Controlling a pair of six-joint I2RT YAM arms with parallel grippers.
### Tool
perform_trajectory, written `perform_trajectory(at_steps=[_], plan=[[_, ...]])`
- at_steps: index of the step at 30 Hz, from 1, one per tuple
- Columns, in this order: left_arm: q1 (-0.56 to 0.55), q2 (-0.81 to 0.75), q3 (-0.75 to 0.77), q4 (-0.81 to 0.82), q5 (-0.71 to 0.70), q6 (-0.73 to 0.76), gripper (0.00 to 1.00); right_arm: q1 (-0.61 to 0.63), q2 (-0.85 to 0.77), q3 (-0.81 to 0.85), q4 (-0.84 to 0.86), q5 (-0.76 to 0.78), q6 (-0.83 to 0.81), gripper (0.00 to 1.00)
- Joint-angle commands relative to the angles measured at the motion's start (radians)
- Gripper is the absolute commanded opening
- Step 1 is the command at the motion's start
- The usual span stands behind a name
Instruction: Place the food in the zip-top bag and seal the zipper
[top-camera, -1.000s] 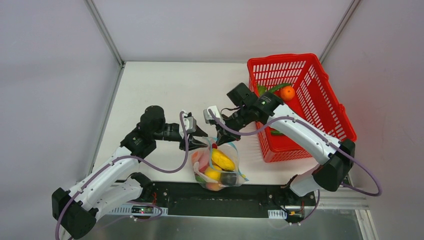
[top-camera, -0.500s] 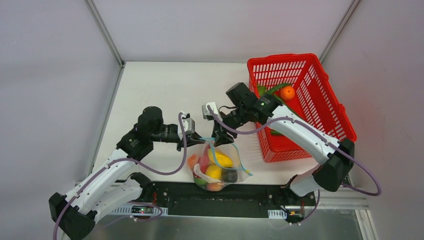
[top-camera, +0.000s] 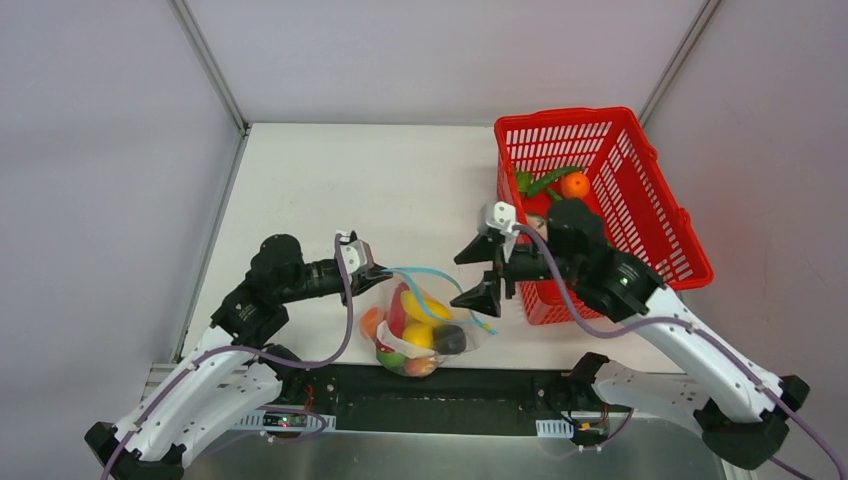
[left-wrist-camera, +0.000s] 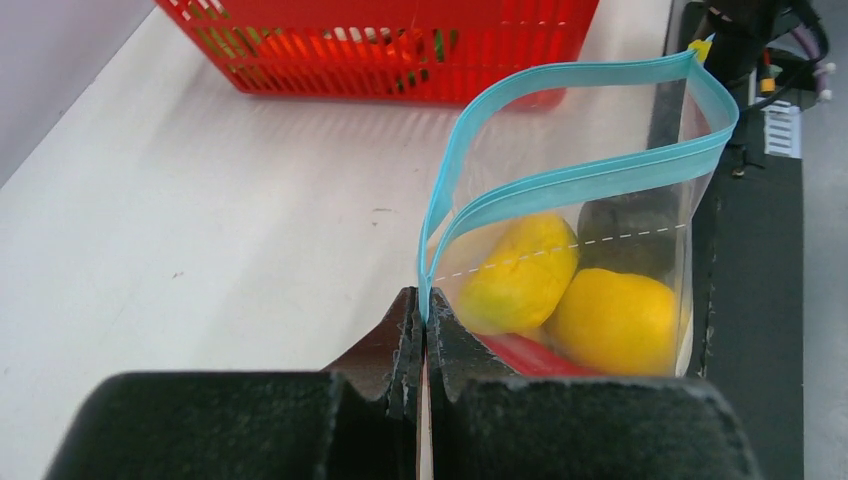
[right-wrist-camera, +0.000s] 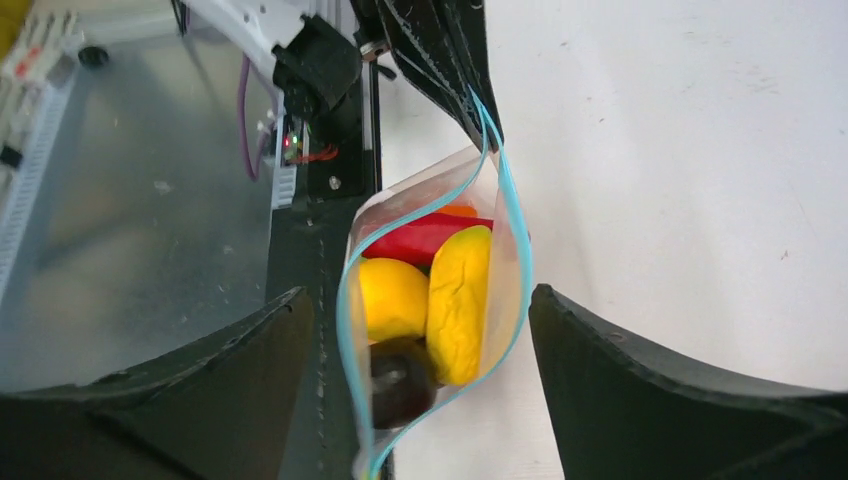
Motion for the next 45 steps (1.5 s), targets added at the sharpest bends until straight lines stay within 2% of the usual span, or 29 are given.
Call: perform_trajectory(at_steps=[1, 3, 7, 12, 19, 26, 32, 34, 39, 45], plan=[[0.01, -0.053, -0.024, 0.025, -0.086, -0.025, 0.0, 0.004, -0.138, -0.121, 0.149, 0.149, 0.302, 0.83], [0.01, -0.073, -0.036, 0.032, -0.091, -0.029, 0.0, 0.005, -0.189, -0.176, 0.137, 0.179, 0.373, 0.83], [0.01, -0.086, -0.039, 0.006, -0.112, -0.031, 0.0, 0.005, -0.265, -0.266, 0.137, 0.104, 0.481, 0.83], [0.01, -0.127, -0.068, 0.017, -0.16, -0.043, 0.0, 0.006, -0.352, -0.378, 0.186, 0.105, 0.54, 0.84], [0.01, -0.167, -0.096, 0.01, -0.2, -0.06, 0.0, 0.007, -0.352, -0.467, 0.21, 0.123, 0.572, 0.83], [0.01, -0.199, -0.116, 0.015, -0.222, -0.068, 0.0, 0.006, -0.383, -0.582, 0.321, 0.152, 0.574, 0.83], [0.01, -0.196, -0.117, 0.014, -0.229, -0.068, 0.0, 0.007, -0.385, -0.655, 0.407, 0.126, 0.58, 0.71], [0.01, -0.196, -0.116, 0.011, -0.232, -0.067, 0.0, 0.011, -0.391, -0.683, 0.456, 0.132, 0.589, 0.6], [0.01, -0.199, -0.116, 0.007, -0.245, -0.068, 0.0, 0.02, -0.424, -0.737, 0.5, 0.153, 0.568, 0.55], [0.01, -0.196, -0.116, 0.008, -0.252, -0.068, 0.0, 0.023, -0.447, -0.757, 0.516, 0.171, 0.552, 0.41]])
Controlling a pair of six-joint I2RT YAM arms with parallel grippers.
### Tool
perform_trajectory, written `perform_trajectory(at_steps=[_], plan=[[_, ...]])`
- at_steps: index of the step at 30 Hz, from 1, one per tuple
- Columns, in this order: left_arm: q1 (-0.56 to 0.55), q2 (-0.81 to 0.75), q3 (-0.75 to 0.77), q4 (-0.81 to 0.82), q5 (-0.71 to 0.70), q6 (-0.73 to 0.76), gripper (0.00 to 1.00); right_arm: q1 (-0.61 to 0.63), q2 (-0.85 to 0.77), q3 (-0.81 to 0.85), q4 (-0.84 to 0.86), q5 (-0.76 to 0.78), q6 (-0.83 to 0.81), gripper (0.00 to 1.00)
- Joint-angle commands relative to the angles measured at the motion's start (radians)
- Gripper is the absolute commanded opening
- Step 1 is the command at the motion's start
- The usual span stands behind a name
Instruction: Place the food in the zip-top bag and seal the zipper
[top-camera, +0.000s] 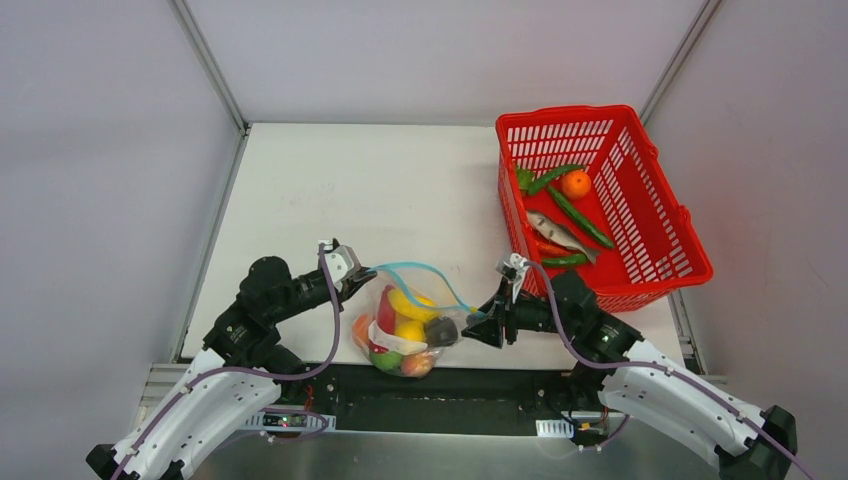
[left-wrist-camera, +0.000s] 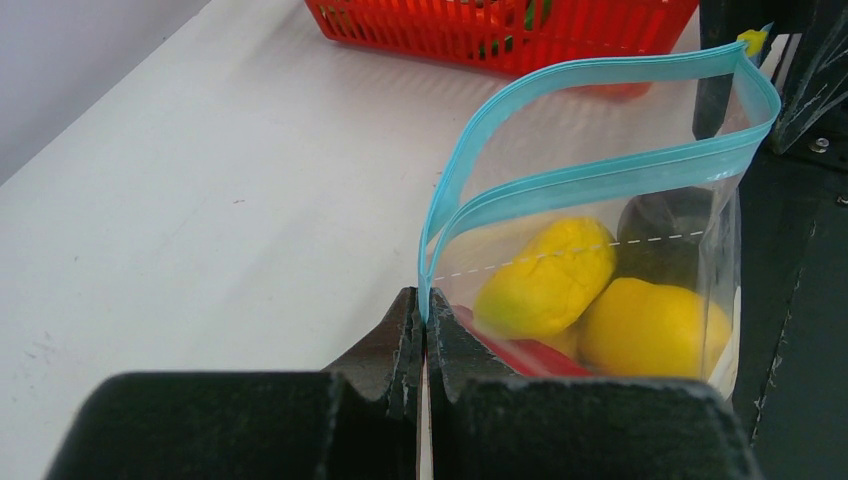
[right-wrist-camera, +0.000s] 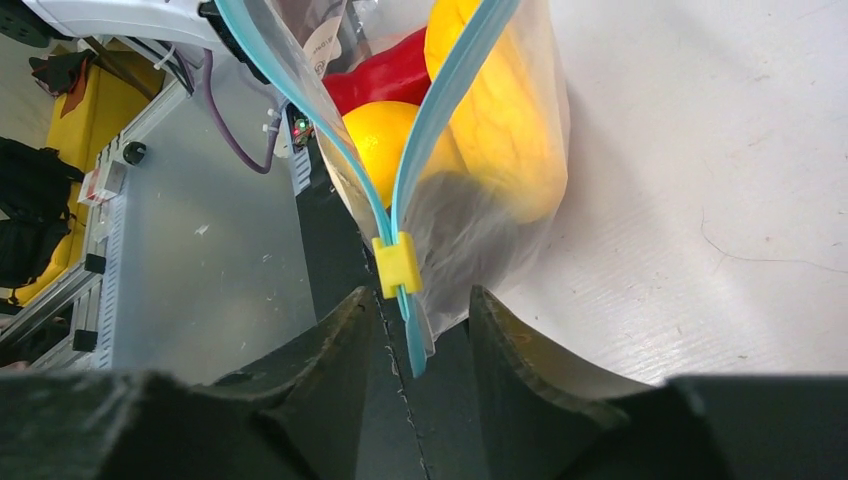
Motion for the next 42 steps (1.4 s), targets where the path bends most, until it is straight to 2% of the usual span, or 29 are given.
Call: perform_trajectory(at_steps=[1, 3, 7, 10, 11, 15, 20, 28, 31, 35, 37, 42], plan=[[0.01, -0.009, 0.003, 0.034, -0.018, -0.014, 0.0, 0.006, -0.029, -0.002, 0.085, 0.025, -0.012, 0.39], [0.01, -0.008, 0.003, 0.035, -0.016, -0.014, 0.0, 0.008, -0.033, -0.003, 0.1, 0.026, -0.008, 0.32], [0.01, -0.005, 0.002, 0.037, -0.014, -0.017, 0.0, 0.009, -0.034, -0.011, 0.152, 0.03, 0.005, 0.3], [0.01, -0.006, 0.002, 0.033, -0.014, -0.018, 0.0, 0.009, -0.019, -0.014, 0.173, 0.019, 0.008, 0.14], [0.01, -0.008, 0.002, 0.031, -0.017, -0.018, 0.0, 0.009, -0.015, -0.013, 0.171, 0.021, 0.008, 0.12], [0.01, -0.012, 0.0, 0.035, -0.024, -0.02, 0.0, 0.012, -0.011, -0.016, 0.171, 0.02, 0.009, 0.11], [0.01, -0.011, 0.003, 0.031, -0.03, -0.017, 0.0, 0.015, -0.031, -0.019, 0.167, 0.02, 0.011, 0.28], [0.01, -0.006, 0.0, 0.031, -0.043, -0.017, 0.0, 0.018, -0.016, -0.031, 0.151, 0.008, 0.014, 0.31], [0.01, -0.005, 0.002, 0.031, -0.038, -0.017, 0.0, 0.018, -0.019, -0.036, 0.166, 0.014, 0.009, 0.22], [0.01, -0.01, 0.002, 0.028, -0.04, -0.017, 0.0, 0.019, -0.018, -0.036, 0.173, 0.018, 0.009, 0.14], [0.01, -0.012, 0.002, 0.027, -0.041, -0.017, 0.0, 0.019, -0.018, -0.036, 0.174, 0.017, 0.008, 0.0], [0.01, -0.015, 0.005, 0.022, -0.05, -0.02, 0.0, 0.021, -0.03, -0.024, 0.174, 0.031, 0.008, 0.0]])
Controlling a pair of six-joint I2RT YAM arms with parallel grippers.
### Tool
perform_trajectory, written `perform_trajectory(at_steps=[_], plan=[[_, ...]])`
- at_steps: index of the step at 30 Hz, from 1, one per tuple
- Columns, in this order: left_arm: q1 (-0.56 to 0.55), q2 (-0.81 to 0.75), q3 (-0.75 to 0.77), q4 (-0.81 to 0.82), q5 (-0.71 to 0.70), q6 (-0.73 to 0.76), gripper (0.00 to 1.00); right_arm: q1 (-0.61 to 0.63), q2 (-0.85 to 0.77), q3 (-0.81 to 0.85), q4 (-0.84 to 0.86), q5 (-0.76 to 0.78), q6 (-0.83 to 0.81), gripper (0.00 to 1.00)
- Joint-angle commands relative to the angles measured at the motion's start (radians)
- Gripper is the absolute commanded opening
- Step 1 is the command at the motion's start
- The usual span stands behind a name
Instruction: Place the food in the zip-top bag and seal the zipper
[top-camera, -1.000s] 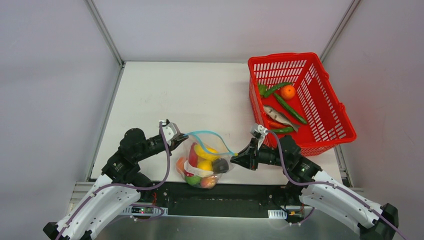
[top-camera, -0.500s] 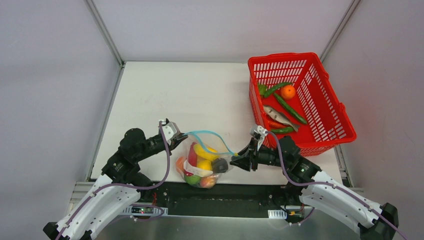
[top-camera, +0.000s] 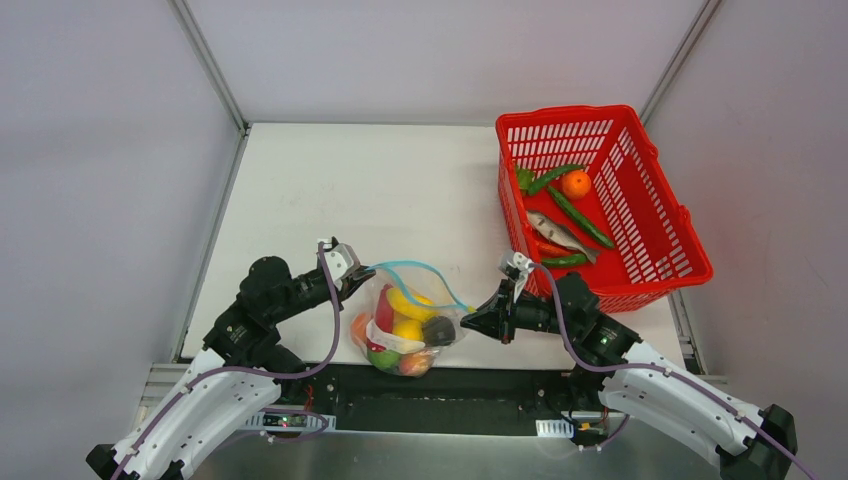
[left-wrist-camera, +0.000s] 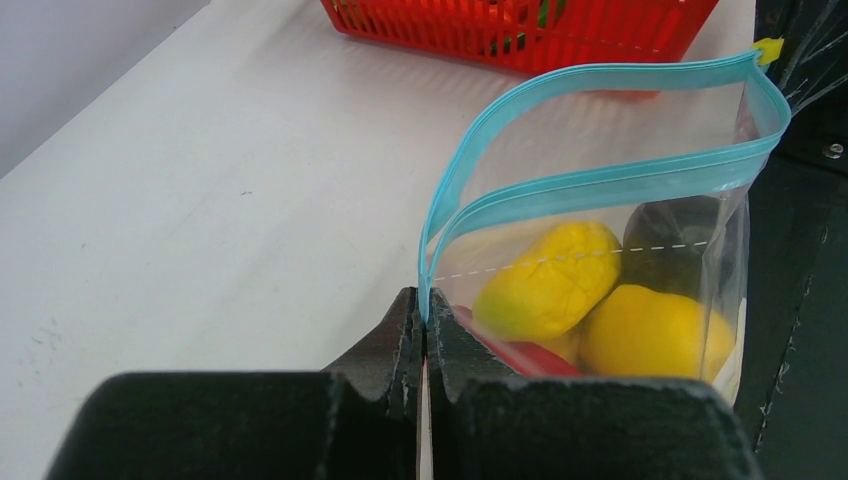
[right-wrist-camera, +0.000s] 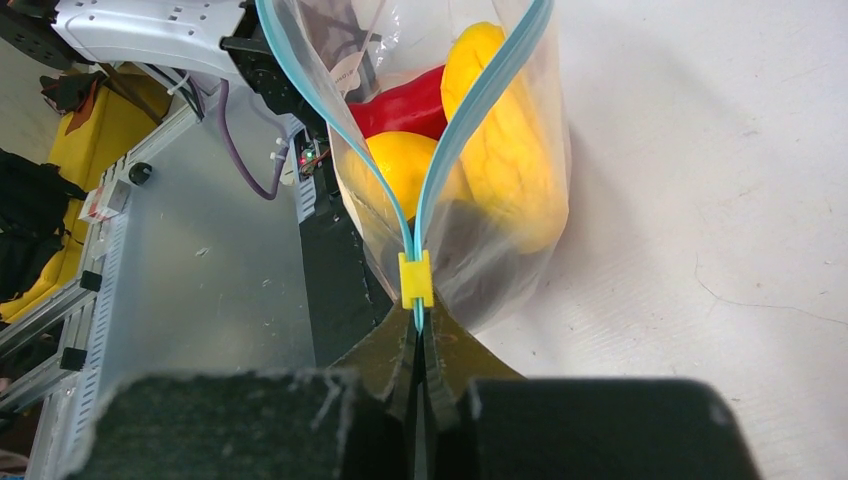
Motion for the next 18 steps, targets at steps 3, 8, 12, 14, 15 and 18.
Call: perform_trajectory(at_steps=[3, 8, 12, 14, 15, 18], plan=[[0.01, -0.015, 0.014, 0.018, -0.043, -0.023, 0.0, 0.006, -0.019, 0.033, 0.047, 0.018, -0.002, 0.0], [0.01, -0.026, 0.059, -0.023, -0.12, -0.059, 0.4, 0.009, 0.011, 0.085, 0.007, 0.004, -0.019, 0.0], [0.01, -0.04, 0.144, -0.091, -0.106, -0.065, 0.62, 0.016, 0.072, 0.153, -0.055, -0.02, -0.06, 0.0], [0.01, -0.028, 0.209, -0.136, -0.059, -0.062, 0.81, 0.023, 0.094, 0.179, -0.076, -0.035, -0.088, 0.0], [0.01, -0.017, 0.244, -0.164, -0.014, -0.054, 0.87, 0.026, 0.106, 0.195, -0.087, -0.044, -0.1, 0.0], [0.01, 0.029, 0.349, -0.234, 0.119, -0.045, 0.93, 0.032, 0.149, 0.257, -0.126, -0.057, -0.154, 0.0]])
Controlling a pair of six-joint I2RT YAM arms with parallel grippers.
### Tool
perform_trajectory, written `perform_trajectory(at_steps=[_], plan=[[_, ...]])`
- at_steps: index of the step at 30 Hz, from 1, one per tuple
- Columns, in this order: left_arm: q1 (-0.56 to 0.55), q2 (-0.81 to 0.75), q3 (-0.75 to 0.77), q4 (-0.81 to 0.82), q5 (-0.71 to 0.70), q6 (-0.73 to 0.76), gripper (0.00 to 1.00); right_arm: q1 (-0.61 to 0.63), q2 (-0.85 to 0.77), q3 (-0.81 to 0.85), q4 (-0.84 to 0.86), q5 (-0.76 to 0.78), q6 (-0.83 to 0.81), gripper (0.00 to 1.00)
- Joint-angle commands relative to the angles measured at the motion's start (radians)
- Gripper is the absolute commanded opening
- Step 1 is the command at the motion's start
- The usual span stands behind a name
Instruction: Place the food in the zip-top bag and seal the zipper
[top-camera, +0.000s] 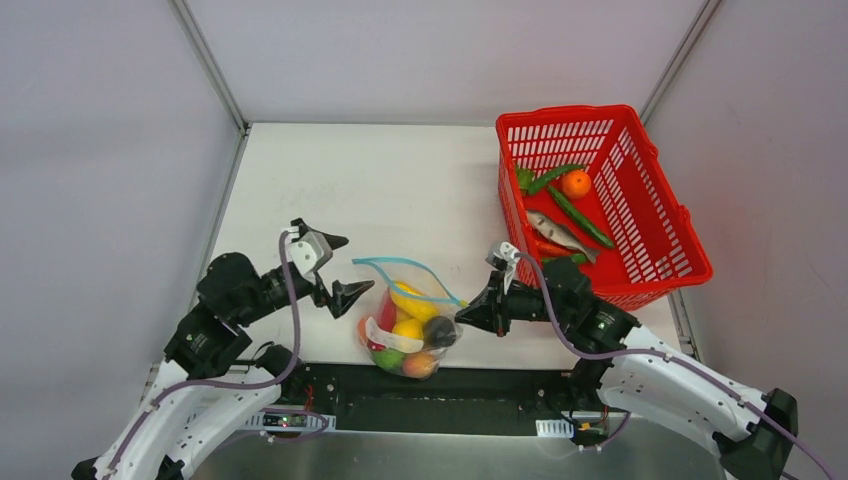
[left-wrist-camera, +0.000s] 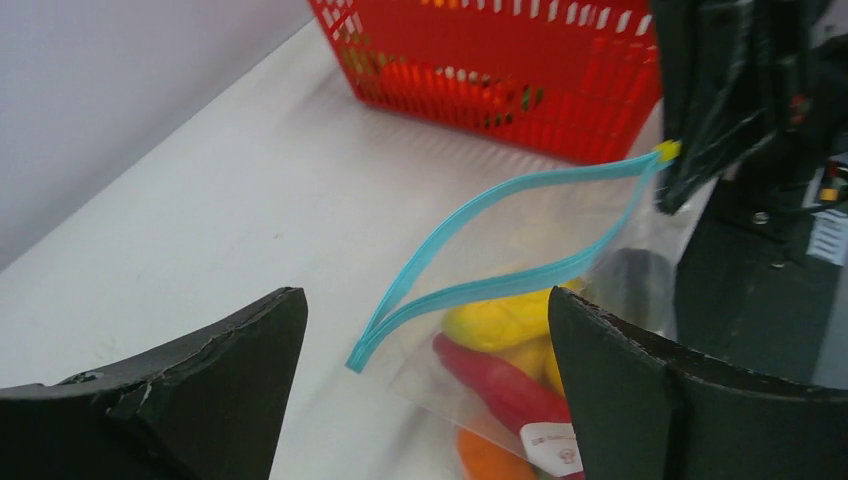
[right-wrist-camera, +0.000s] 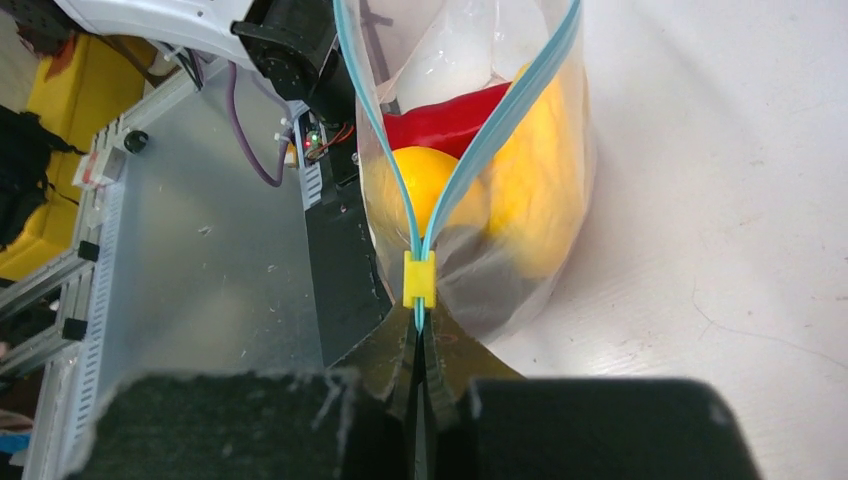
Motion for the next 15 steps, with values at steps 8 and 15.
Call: perform_trajectory(at_steps=[8, 15], plan=[[0.003, 0.192, 0.239, 0.037, 0.431, -0.036, 0.95, 0.02, 0.137, 0.301, -0.218, -0.049, -0.251, 0.0], [-0.134, 0.341, 0.299, 0.06, 0.378, 0.014, 0.91, 0.021, 0.194, 0.363, -0.251, -0.093, -0.312, 0.0]])
